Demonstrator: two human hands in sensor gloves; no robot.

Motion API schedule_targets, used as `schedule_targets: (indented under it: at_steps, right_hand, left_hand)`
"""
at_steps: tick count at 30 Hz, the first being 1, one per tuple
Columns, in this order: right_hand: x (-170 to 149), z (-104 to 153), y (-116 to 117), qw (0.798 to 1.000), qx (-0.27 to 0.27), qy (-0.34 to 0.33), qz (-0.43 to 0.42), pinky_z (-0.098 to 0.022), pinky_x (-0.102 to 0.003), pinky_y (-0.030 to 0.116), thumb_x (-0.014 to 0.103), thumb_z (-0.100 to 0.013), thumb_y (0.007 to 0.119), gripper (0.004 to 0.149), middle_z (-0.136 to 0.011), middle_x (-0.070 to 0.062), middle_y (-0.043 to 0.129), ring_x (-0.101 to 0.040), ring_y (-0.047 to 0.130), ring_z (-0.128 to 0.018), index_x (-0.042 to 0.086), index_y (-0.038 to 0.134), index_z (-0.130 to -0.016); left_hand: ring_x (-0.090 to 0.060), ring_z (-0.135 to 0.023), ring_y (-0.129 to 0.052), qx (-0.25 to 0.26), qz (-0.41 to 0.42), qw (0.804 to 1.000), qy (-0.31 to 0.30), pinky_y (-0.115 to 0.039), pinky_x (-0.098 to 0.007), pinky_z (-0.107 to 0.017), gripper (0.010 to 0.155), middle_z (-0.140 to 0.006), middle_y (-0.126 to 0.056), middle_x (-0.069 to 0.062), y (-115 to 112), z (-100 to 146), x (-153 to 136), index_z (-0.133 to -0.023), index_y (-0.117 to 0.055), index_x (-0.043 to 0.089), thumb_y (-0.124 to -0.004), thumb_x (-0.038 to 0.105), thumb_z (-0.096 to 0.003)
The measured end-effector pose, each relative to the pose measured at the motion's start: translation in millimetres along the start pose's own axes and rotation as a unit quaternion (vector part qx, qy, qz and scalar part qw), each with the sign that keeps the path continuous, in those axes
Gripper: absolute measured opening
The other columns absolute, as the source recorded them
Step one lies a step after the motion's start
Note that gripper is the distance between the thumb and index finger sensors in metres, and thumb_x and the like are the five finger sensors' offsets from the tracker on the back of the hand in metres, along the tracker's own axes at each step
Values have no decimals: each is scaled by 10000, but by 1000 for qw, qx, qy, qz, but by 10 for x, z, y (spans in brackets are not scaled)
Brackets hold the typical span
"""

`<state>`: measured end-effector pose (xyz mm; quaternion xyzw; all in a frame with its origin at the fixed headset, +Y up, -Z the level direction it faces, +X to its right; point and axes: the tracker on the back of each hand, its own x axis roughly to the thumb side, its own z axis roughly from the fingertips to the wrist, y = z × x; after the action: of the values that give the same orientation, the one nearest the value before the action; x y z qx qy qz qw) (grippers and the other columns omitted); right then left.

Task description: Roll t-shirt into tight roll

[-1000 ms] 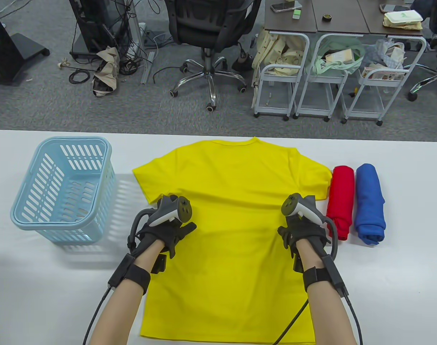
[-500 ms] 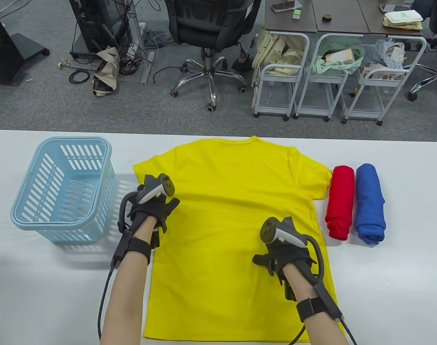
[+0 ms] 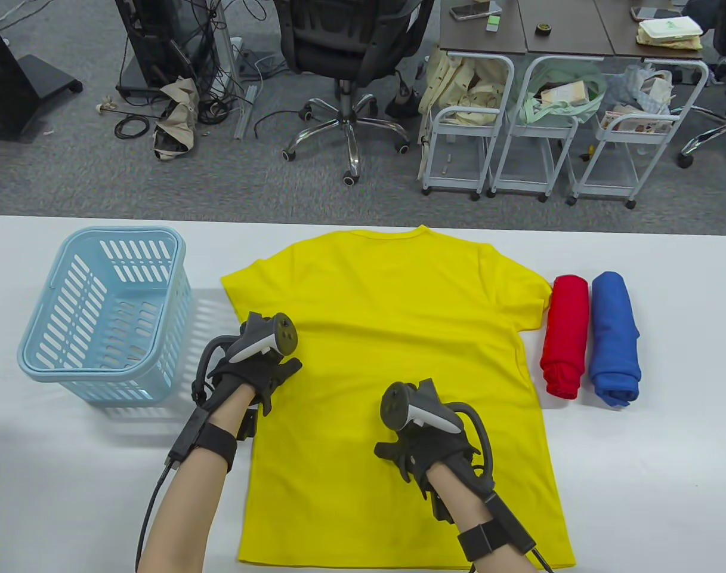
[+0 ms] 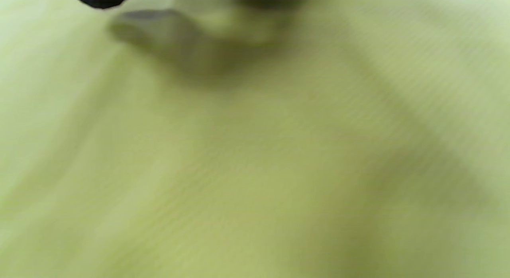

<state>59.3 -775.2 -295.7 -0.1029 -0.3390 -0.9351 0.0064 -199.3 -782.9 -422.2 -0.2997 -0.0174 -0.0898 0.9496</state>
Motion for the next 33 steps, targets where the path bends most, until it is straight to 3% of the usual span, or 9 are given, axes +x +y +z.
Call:
schedule_targets:
  at_steps: [6,13,15,18,21,25,28,29,33]
  right_hand:
    - [-17,62,76,1000,-1,9,-11,-748,-562,223,613,-530,609,890,-1118,-108,-54,-423,-2,-1042,268,13,-1094]
    - [6,70,72,1000,-4,18,-10,-749,-563,244,605,-525,623,894,-1121,-117,-36,-433,21,-1044,260,29,-1097]
    - [66,95,63,1000,-13,14,-1,-748,-564,268,585,-533,627,883,-1127,-133,-12,-448,54,-1047,248,42,-1101]
    - [218,133,42,1000,-23,-7,11,-749,-564,271,572,-537,628,871,-1134,-133,-5,-448,60,-1052,252,49,-1105]
    - [412,170,-9,998,-42,-40,21,-752,-567,270,570,-542,621,856,-1146,-127,6,-440,68,-1064,264,59,-1111]
    - [537,154,-18,997,-48,-51,33,-756,-571,262,586,-540,611,855,-1153,-117,2,-433,53,-1074,276,55,-1111]
    - [495,52,93,999,-15,-31,37,-752,-569,277,586,-536,616,859,-1147,-123,19,-440,79,-1067,267,65,-1113]
    - [460,38,122,999,3,-34,37,-746,-569,228,597,-533,568,854,-1115,-105,-62,-425,-4,-1040,276,3,-1088]
    - [480,91,72,999,-30,-30,29,-751,-569,267,557,-540,642,846,-1148,-120,25,-436,72,-1062,273,89,-1115]
  left_hand:
    - [-409,-1132,-71,5,3,1000,22,-270,-670,-791,704,-1215,48,-38,6,-23,-3,-1114,-28,396,-296,661,-520]
    - [-402,-1153,-142,16,-24,999,20,-327,-658,-801,695,-1245,-38,-50,119,-23,22,-1142,-113,382,-336,644,-538]
    - [-397,-1164,-211,20,4,1000,8,-358,-654,-801,602,-1254,-78,-59,165,-19,-17,-1148,-162,395,-386,516,-602]
    - [-395,-1171,-321,25,35,999,2,-406,-650,-799,606,-1264,-131,-87,240,-22,-80,-1152,-148,382,-432,441,-620]
    - [-396,-1172,-305,40,23,999,12,-405,-651,-799,632,-1258,-94,-83,303,-39,-124,-1138,-88,377,-456,388,-624]
    - [-371,-1180,-305,30,14,999,21,-403,-646,-802,623,-1263,-133,27,258,-118,-152,-1128,-119,411,-475,376,-619]
    - [-376,-1172,-314,26,11,999,28,-425,-636,-799,610,-1258,-131,26,192,-164,-167,-1117,-118,423,-456,373,-612]
    - [-379,-1172,-328,28,17,999,25,-427,-637,-798,609,-1262,-151,22,200,-163,-169,-1123,-139,420,-467,371,-612]
    - [-363,-1175,-388,36,29,999,20,-435,-640,-798,630,-1277,-220,-4,260,-143,-223,-1132,-115,379,-477,377,-617]
